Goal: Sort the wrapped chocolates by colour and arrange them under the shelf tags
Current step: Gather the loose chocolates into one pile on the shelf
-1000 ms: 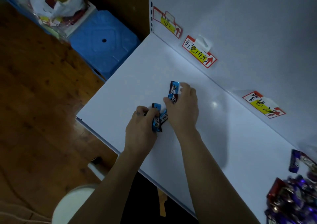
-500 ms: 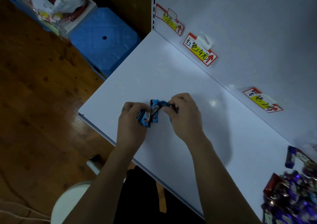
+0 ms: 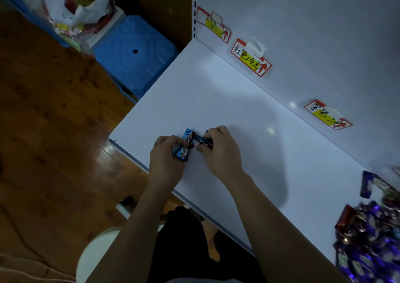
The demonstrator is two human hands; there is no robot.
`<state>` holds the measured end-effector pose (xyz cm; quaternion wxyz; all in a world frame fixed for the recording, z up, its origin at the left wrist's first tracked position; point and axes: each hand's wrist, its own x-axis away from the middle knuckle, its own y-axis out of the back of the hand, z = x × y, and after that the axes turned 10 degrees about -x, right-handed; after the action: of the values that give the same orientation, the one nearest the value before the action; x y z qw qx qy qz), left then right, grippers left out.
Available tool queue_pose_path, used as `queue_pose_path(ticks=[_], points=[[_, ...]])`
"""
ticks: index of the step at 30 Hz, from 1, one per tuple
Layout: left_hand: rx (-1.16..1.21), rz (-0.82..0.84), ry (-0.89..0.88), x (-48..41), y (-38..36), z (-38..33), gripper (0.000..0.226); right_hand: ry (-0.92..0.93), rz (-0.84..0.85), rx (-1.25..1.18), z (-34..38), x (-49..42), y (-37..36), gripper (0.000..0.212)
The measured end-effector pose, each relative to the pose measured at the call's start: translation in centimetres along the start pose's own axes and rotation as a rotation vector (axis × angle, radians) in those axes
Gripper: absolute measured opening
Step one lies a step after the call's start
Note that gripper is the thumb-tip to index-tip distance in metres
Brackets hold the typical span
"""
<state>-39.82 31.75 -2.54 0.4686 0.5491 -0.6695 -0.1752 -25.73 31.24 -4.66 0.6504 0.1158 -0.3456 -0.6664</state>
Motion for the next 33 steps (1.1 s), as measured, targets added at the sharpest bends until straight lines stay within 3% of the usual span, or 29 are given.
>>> queue_pose_path(ticks=[5,8,12,16,21,23,24,25,26,29,33], points=[[0.156,0.099,-0.055,1.3,-1.0,-1.7,0.048,-0.475,-0.221,-0.685,0.0,2.8,3.1,0.013],[0.296,0.141,-0.127,3.0,-1.5,-3.9,0.047,-0.609,-0.24,-1.021,-0.5,4.8,4.9,0.014],[0.329,0.201,-0.267,5.1,-2.6,-6.2,0.048,-0.655,-0.376,-1.035,-0.7,6.8,7.3,0.015],[0.348,0.311,-0.372,6.7,-3.3,-8.8,0.045,-0.58,-0.484,-0.999,-1.2,8.2,10.6,0.014],[0.488,0.635,-0.411,9.6,-3.3,-11.7,0.049,-0.555,-0.6,-1.017,-1.9,11.6,13.6,0.012],[0.438,0.567,-0.634,10.6,-3.0,-12.1,0.052,-0.558,-0.653,-1.005,-2.4,12.7,14.5,0.012],[0.387,0.491,-0.663,11.2,-2.9,-12.5,0.048,-0.56,-0.681,-0.996,-2.7,13.2,14.9,0.013],[0.458,0.62,-0.444,12.1,-3.2,-13.4,0.04,-0.564,-0.707,-0.992,-2.9,13.8,15.3,0.013],[0.525,0.635,-0.353,12.6,-3.7,-13.6,0.034,-0.566,-0.733,-0.991,-3.3,14.3,15.6,0.014],[0.443,0.61,-0.391,14.6,-5.2,-14.7,0.043,-0.564,-0.783,-0.995,-4.1,16.0,16.5,0.012],[0.31,0.6,-0.409,16.4,-6.0,-16.4,0.032,-0.564,-0.846,-1.034,-5.2,18.0,17.7,0.012]])
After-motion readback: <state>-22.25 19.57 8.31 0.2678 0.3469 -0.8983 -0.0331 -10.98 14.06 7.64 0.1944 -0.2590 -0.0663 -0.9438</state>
